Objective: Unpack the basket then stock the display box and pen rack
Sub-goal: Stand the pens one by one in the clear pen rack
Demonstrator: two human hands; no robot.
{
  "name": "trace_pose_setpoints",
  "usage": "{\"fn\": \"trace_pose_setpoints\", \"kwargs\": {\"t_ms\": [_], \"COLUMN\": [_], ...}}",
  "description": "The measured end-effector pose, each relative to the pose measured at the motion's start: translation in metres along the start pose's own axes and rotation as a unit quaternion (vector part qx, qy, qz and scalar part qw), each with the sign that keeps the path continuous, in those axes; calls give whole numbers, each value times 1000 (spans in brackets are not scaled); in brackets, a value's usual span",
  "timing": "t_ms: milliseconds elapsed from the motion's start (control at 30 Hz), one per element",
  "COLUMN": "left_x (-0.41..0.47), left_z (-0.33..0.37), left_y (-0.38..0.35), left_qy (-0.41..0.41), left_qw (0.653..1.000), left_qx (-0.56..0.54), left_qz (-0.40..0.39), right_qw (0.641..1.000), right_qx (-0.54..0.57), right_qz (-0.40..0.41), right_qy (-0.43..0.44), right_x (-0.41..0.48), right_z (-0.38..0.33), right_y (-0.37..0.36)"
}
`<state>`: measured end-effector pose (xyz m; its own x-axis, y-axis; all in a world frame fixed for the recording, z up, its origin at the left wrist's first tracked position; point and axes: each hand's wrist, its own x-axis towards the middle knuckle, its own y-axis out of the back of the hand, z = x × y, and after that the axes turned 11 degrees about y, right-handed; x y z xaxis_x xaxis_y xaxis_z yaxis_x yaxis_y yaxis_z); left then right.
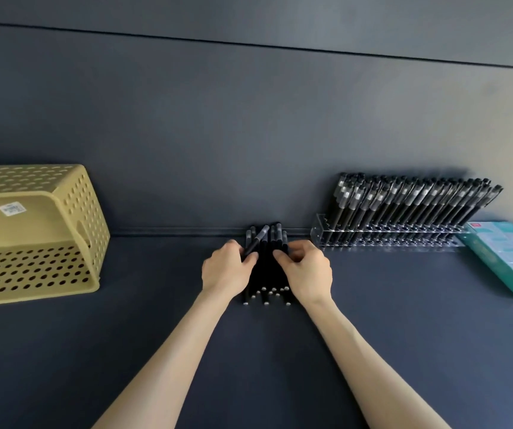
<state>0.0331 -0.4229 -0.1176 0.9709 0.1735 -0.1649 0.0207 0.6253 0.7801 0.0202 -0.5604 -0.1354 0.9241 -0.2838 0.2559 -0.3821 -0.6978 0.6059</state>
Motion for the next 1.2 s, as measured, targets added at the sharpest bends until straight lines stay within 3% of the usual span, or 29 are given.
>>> {"fn": "trace_pose_setpoints", "kwargs": {"t_ms": [200,367,567,633,733,900,1200], "left_x": [-5,-12,-35,-41,-52,-72,-108], "left_z": [-3,-1,33,45,61,71,112], "left_y": [3,6,-8,-18,-36,-57,-85], "left_qy": [-15,-19,-38,-42,-49,1,-33], "left_qw": [997,983,923,926,947,952,925], "left_qx": [-67,-182,-374,-369,-318,-282,-378], "left_qz": [-17,-32,-79,-74,8,116,-13], "right_qw": [997,980,961,962,967,960,891], "right_qx": [69,198,269,258,222,232,414], "right_qz": [19,19,-35,-62,-108,-135,-139], "right_qy": [2,-8,48,63,56,73,122], "right_x": [-2,1,8,11,17,21,26], "right_z": [2,0,10,17,26,36,59], "right_y": [2,14,53,67,77,92,160]}}
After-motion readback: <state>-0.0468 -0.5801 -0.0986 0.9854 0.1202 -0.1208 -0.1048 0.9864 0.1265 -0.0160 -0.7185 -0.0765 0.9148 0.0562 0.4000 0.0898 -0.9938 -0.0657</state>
